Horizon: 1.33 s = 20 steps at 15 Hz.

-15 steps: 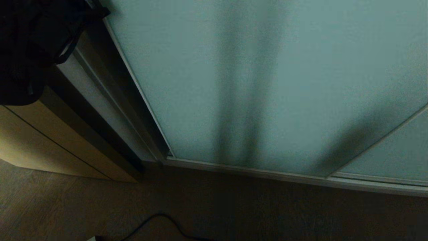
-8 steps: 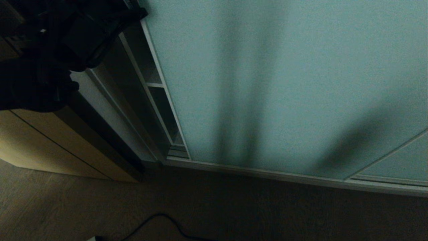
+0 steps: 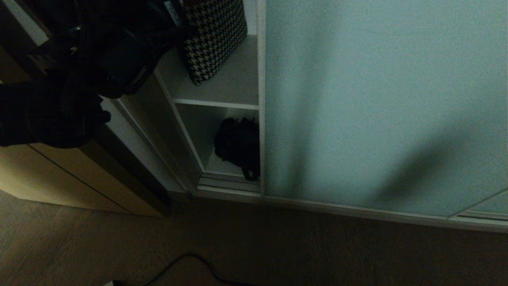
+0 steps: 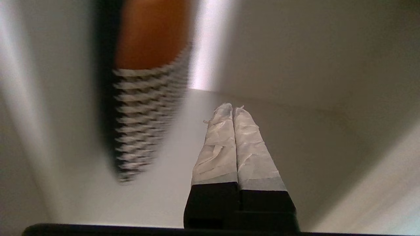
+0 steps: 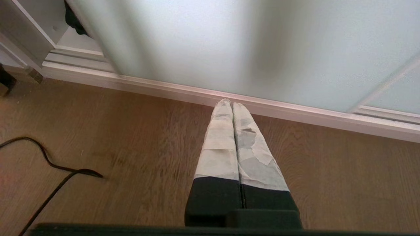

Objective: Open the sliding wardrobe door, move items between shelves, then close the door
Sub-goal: Open the door

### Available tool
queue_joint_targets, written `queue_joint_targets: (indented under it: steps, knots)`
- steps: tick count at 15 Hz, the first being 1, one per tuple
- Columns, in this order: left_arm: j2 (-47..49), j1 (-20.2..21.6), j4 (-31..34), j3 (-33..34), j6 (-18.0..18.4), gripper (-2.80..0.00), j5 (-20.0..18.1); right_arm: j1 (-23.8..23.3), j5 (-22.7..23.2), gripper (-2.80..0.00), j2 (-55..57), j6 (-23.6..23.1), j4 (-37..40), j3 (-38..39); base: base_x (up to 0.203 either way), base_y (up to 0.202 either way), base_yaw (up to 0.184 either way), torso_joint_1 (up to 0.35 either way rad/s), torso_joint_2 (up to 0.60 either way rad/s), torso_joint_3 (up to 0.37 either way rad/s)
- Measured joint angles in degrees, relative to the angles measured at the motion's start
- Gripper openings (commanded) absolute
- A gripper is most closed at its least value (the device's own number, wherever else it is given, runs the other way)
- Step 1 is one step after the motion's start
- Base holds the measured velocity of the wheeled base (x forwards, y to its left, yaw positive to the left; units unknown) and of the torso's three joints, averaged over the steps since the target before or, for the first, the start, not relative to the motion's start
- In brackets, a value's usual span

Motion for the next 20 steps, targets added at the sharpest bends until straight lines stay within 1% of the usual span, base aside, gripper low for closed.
queue_joint_targets:
  steps: [1,3,6,7,10,14,15,17,19,20]
  knots:
    - [-0.98,1.73,0.27,2.08,0.74,-2.8,1.02,0.02,0.01,-2.8,0.0,0.02,0.02,0.0,0.0,0.0,0.0,0.0,0.0,0.0]
    - [-4.49,4.55,0.57,8.56,2.18,-2.8,1.97,-0.02,-0.02,-2.8,0.0,0.02,0.02,0.0,0.0,0.0,0.0,0.0,0.0,0.0]
    - [-13.48,10.76,0.74,21.29,3.88,-2.8,2.71,0.02,-0.05,-2.8,0.0,0.02,0.03,0.0,0.0,0.0,0.0,0.0,0.0,0.0]
    - [-17.07,12.6,0.71,26.59,4.07,-2.8,3.39,0.0,-0.04,-2.8,0.0,0.02,0.02,0.0,0.0,0.0,0.0,0.0,0.0,0.0]
    - [-29.67,15.43,0.74,42.48,4.3,-2.8,5.65,0.0,-0.02,-2.8,0.0,0.02,0.02,0.0,0.0,0.0,0.0,0.0,0.0,0.0]
    - [-48.26,16.91,2.01,63.03,4.3,-2.8,7.36,0.02,-0.05,-2.8,0.0,0.02,0.04,0.0,0.0,0.0,0.0,0.0,0.0,0.0]
    - [-52.49,17.41,3.11,66.5,4.24,-2.8,8.1,0.02,-0.05,-2.8,0.0,0.02,0.03,0.0,0.0,0.0,0.0,0.0,0.0,0.0]
    - [-61.29,18.43,6.94,71.05,3.65,-2.8,9.32,0.0,-0.04,-2.8,0.0,0.02,0.02,0.0,0.0,0.0,0.0,0.0,0.0,0.0]
    - [-69.45,19.15,12.56,73.47,3.0,-2.8,9.52,0.0,-0.02,-2.8,0.0,0.02,0.02,0.0,0.0,0.0,0.0,0.0,0.0,0.0]
    - [-74.17,19.74,16.35,74.35,2.82,-2.8,9.63,0.0,0.0,-2.8,0.0,0.0,0.02,0.0,0.0,0.0,0.0,0.0,0.0,0.0]
